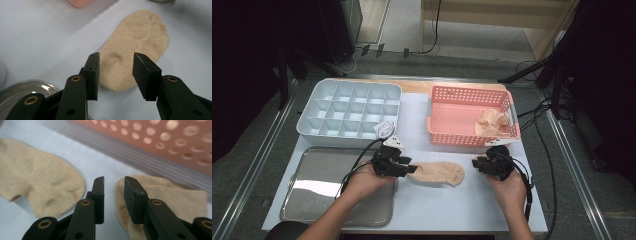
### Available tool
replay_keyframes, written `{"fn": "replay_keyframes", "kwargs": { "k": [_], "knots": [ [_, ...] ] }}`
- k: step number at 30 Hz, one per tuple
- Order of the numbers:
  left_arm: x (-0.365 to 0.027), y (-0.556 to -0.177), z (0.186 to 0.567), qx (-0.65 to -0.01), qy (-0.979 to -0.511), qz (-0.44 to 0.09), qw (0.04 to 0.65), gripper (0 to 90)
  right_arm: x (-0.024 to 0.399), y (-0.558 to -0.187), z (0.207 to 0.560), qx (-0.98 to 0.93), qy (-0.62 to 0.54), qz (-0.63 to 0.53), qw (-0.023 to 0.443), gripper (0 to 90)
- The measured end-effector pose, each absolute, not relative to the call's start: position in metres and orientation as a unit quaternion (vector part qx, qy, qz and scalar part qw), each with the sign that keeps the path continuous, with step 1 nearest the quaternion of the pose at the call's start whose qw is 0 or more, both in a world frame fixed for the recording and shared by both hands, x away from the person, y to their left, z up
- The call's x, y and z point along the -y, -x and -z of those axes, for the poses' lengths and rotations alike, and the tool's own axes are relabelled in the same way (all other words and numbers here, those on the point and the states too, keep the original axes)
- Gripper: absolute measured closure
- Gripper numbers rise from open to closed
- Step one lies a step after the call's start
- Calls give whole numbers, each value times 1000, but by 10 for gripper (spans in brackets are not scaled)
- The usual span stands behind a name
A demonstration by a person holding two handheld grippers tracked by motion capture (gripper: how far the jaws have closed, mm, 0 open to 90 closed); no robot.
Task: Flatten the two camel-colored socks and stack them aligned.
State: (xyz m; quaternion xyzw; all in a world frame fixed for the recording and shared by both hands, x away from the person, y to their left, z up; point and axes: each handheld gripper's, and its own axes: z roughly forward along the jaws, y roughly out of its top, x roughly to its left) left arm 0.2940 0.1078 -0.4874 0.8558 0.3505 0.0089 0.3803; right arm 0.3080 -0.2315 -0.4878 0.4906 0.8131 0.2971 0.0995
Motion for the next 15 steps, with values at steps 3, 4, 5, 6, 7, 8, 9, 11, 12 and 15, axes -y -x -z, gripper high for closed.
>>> {"fn": "replay_keyframes", "kwargs": {
  "k": [3, 4, 5, 6, 7, 8, 9, 11, 12, 15],
  "knots": [
    [-108, -294, 487, -349, -857, -9, 379, 586, 227, -311, 495, -820, -487, -280, 104, 653],
    [-109, -294, 487, -349, -857, -9, 380, 586, 226, -311, 496, -823, -485, -275, 108, 642],
    [-109, -294, 487, -350, -856, -10, 380, 586, 224, -312, 497, -826, -482, -269, 114, 630],
    [-109, -294, 487, -352, -855, -10, 380, 586, 223, -312, 498, -828, -479, -265, 117, 624],
    [-109, -294, 487, -353, -855, -10, 381, 586, 222, -312, 499, -831, -478, -258, 123, 623],
    [-109, -294, 487, -353, -855, -9, 381, 586, 221, -312, 500, -833, -475, -255, 125, 624],
    [-109, -294, 487, -352, -855, -9, 380, 586, 221, -312, 501, -832, -476, -256, 127, 633],
    [-109, -293, 488, -351, -855, -9, 380, 585, 222, -312, 501, -830, -479, -256, 130, 665],
    [-109, -293, 488, -352, -855, -10, 380, 585, 222, -312, 502, -827, -481, -257, 132, 688],
    [-109, -293, 488, -351, -856, -9, 379, 585, 223, -312, 503, -825, -484, -254, 141, 763]
  ]
}}
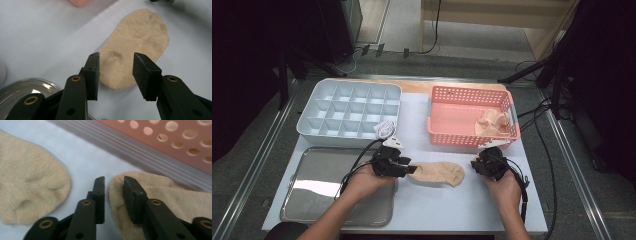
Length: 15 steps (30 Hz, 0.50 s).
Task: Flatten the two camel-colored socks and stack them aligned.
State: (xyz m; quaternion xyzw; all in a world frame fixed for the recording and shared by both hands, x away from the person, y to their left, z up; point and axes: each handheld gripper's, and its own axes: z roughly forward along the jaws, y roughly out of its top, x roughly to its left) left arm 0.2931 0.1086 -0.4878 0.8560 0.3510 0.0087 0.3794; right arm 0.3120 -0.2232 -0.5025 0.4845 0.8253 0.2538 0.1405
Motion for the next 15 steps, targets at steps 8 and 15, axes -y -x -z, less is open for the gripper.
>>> {"fn": "replay_keyframes", "kwargs": {
  "k": [8, 15],
  "knots": [
    [-108, -294, 488, -351, -856, -9, 378, 585, 228, -315, 501, -815, -504, -258, 122, 897],
    [-109, -294, 488, -352, -856, -8, 379, 585, 225, -310, 483, -810, -495, -292, 114, 900]
  ]
}}
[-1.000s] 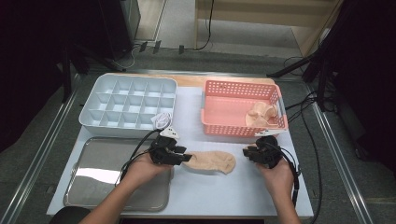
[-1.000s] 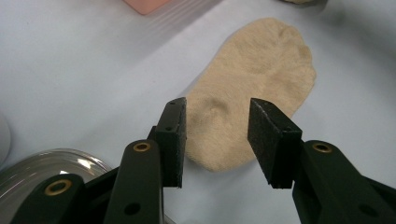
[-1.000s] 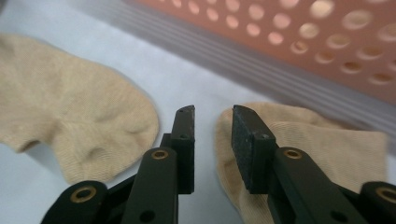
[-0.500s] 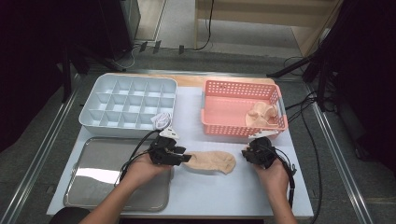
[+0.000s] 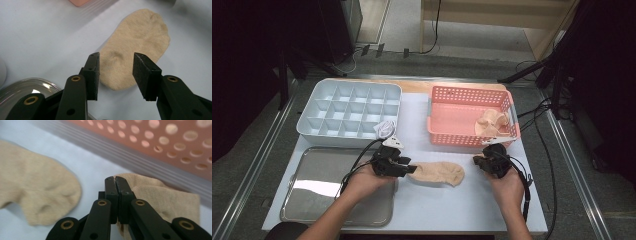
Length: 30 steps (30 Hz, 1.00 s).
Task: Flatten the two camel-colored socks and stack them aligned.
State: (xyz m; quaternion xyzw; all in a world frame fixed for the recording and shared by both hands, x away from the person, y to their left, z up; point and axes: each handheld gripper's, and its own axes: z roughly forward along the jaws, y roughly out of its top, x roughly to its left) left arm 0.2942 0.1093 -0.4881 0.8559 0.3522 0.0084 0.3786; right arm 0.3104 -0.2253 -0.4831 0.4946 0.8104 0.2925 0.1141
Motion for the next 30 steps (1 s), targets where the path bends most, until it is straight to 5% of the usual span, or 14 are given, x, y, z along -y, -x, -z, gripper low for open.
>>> {"fn": "replay_keyframes", "kwargs": {
  "k": [16, 30],
  "knots": [
    [-110, -294, 488, -355, -854, -10, 380, 585, 202, -289, 429, -805, -436, -385, 114, 900],
    [-109, -294, 489, -353, -855, -9, 379, 585, 251, -291, 445, -789, -495, -342, 121, 900]
  ]
}}
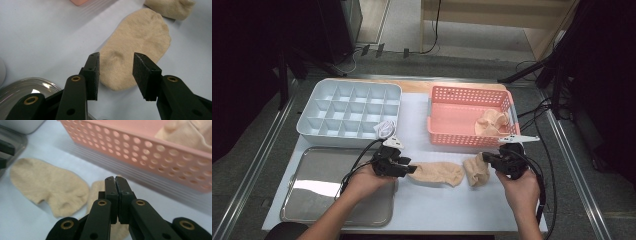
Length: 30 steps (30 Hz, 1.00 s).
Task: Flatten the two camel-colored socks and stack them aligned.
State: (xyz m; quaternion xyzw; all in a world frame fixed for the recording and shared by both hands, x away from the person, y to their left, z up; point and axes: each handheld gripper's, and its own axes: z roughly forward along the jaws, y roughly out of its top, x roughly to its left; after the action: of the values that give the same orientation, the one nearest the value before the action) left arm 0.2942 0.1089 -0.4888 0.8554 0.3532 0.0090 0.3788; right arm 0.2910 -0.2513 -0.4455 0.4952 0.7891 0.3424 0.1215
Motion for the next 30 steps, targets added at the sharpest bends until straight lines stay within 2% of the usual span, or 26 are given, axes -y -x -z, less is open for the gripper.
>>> {"fn": "replay_keyframes", "kwargs": {
  "k": [9, 12, 15, 25, 30],
  "knots": [
    [-109, -295, 489, -353, -856, -9, 378, 585, 264, -300, 465, -787, -521, -310, 114, 895],
    [-109, -295, 489, -353, -856, -8, 379, 585, 266, -302, 471, -787, -528, -299, 113, 816],
    [-110, -295, 488, -353, -855, -9, 379, 585, 264, -301, 472, -786, -527, -301, 116, 774],
    [-110, -295, 488, -355, -854, -9, 381, 585, 241, -290, 460, -795, -497, -326, 124, 701],
    [-110, -295, 488, -356, -853, -9, 383, 585, 240, -287, 454, -791, -494, -330, 144, 664]
  ]
}}
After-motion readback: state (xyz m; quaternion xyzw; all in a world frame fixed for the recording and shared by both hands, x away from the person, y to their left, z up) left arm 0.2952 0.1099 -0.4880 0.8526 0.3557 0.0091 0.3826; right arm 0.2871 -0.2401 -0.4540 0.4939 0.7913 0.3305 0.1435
